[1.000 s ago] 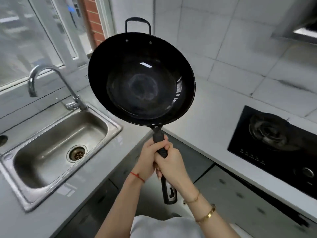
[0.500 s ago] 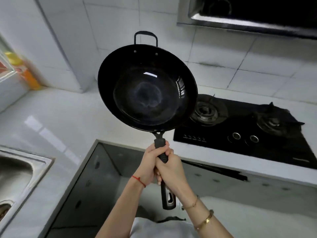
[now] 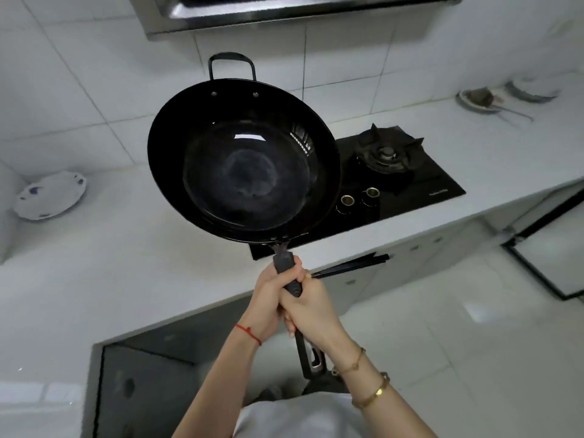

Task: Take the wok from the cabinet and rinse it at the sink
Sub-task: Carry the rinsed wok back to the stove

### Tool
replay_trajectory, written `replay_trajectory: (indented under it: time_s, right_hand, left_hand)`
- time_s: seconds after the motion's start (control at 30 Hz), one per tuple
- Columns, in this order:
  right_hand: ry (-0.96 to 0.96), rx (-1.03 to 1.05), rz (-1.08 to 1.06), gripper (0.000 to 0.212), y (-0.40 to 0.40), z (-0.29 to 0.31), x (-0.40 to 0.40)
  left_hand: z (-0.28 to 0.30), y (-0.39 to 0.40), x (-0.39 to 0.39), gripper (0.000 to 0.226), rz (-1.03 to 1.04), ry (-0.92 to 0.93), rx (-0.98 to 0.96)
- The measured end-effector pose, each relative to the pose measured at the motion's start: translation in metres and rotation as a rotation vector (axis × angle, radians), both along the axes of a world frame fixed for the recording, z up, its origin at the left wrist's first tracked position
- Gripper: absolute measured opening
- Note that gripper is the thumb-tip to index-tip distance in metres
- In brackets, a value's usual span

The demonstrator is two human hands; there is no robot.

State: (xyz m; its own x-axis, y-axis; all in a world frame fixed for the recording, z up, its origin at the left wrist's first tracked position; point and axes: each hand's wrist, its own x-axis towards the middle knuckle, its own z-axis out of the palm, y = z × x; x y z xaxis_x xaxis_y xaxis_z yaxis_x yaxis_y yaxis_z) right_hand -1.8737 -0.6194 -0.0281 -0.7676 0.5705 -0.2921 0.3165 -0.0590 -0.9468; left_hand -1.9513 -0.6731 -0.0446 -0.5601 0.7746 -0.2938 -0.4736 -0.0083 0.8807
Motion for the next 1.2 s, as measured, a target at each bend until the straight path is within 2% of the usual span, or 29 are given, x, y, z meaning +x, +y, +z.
replay_trajectory:
  time_s: [0.23, 0.5, 0.9, 1.1, 1.2]
  right_hand:
    - [-0.064, 0.011, -0.21, 0.021, 0.032, -0.001, 0.038]
    - [-0.023, -0.008, -0.424, 0.017, 0.114, -0.015, 0.098]
    - [-0.049, 0.044, -0.518, 0.014, 0.328, -0.021, 0.226]
    - [-0.049, 0.022, -0.53, 0.015, 0.407, -0.024, 0.248]
    - [-0.059, 0.025, -0.508, 0.018, 0.445, -0.027, 0.25]
  left_hand:
    - [-0.006, 0.05, 0.026, 0.006, -0.222, -0.034, -0.005]
    - [-0.015, 0.149, 0.083, 0.007, -0.406, -0.063, -0.037]
    - [-0.014, 0.37, 0.214, 0.008, -0.45, -0.172, -0.009]
    - [-0.019, 0.45, 0.235, 0.015, -0.46, -0.153, -0.023]
    - [-0.024, 0.489, 0.236, 0.007, -0.442, -0.168, -0.005]
